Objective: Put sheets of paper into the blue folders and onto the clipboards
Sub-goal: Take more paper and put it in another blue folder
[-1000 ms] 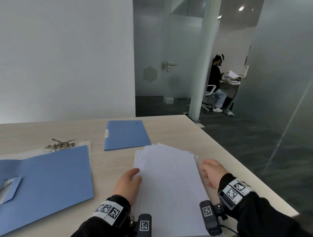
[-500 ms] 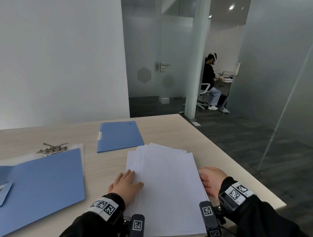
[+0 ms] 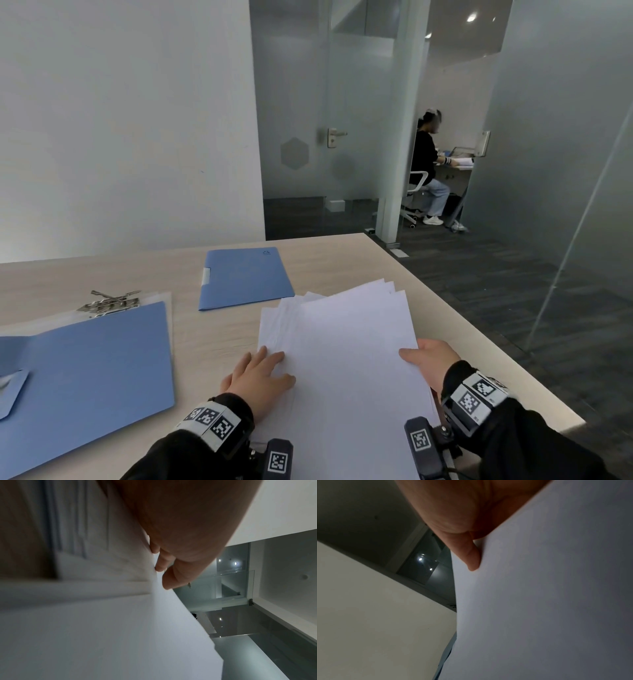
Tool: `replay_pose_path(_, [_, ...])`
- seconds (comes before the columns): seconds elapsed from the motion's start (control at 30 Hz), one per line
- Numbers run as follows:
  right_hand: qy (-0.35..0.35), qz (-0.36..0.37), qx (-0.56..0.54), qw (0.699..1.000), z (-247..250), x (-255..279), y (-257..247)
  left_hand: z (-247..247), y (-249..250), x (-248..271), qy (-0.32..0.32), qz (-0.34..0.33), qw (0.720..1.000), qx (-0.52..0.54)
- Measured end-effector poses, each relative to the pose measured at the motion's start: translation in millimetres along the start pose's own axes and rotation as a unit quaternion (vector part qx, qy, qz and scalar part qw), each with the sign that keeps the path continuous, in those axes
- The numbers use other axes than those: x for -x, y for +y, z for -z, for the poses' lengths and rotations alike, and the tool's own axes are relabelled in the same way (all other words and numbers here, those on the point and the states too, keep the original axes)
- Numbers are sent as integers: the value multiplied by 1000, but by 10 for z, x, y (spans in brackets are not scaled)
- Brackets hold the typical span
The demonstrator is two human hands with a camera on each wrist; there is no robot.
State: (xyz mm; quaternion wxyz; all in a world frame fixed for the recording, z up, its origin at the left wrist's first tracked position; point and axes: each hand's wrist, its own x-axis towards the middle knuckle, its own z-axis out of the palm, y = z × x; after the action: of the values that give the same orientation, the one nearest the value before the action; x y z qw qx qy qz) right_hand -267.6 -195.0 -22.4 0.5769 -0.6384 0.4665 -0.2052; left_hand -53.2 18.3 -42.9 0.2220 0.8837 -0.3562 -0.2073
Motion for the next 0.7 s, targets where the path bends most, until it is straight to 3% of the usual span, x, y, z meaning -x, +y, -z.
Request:
replay_pose_path(0.1, [18, 36, -21, 999, 33, 60, -91, 20, -6, 0, 17, 4, 1000, 26])
replay_pose_path(0.27, [17, 95, -93, 991, 84, 155, -302, 223, 104, -9, 66, -19, 975, 213])
replay_pose_path(0.33, [10, 116, -134, 984, 80, 205, -415, 369, 239, -3, 94, -61, 954, 278])
replay_pose_path(0.43, [-2, 152, -216, 965, 50, 296, -622, 616, 500, 17, 91, -128, 899, 409])
replay_pose_path(0.57, [-19, 191, -306, 933, 50, 380, -863, 872, 743, 39, 136, -159, 846, 490])
replay_pose_path(0.7, [-69, 212, -329, 918, 60, 448, -871, 774, 699, 107, 128, -172, 835, 507])
